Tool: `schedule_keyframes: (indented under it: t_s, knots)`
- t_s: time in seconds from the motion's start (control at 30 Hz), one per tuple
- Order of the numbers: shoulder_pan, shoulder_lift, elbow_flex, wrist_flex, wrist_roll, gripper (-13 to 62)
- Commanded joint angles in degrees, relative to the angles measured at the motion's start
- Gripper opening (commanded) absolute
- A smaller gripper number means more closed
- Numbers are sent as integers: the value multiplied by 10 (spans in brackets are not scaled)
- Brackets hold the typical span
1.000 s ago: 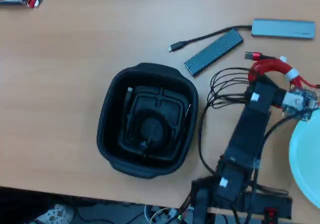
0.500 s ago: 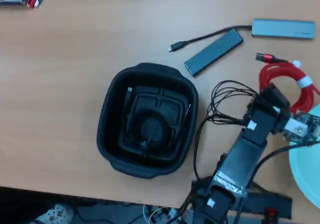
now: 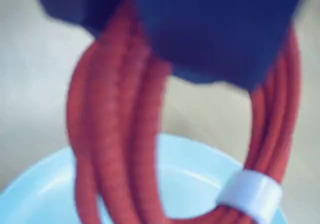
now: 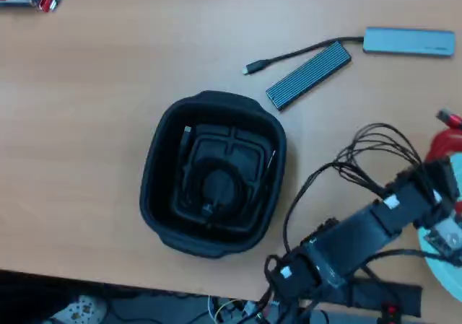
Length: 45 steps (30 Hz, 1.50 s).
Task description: Put a black charging cable in a black bowl and put a red charging cable in a green bowl
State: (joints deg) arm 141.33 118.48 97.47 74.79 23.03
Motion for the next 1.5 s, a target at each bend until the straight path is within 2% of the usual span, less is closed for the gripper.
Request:
schedule_keyframes:
  t_s: [0.0, 0.2, 0.33, 0.73, 0.97, 1.27, 1.37, 1.47]
  knots:
    - [47, 25, -28, -53, -20, -67]
    - [145, -17, -26, -58, -19, -64]
    - [148, -101, -27, -98, -21, -62]
    - [167, -149, -25, -164, -18, -64]
    - [187, -260, -15, -223, -15, -67]
    - [189, -266, -11, -221, -20, -62]
    - [188, -266, -5, -225, -20, -33]
    - [183, -267, -4, -225, -20, 55]
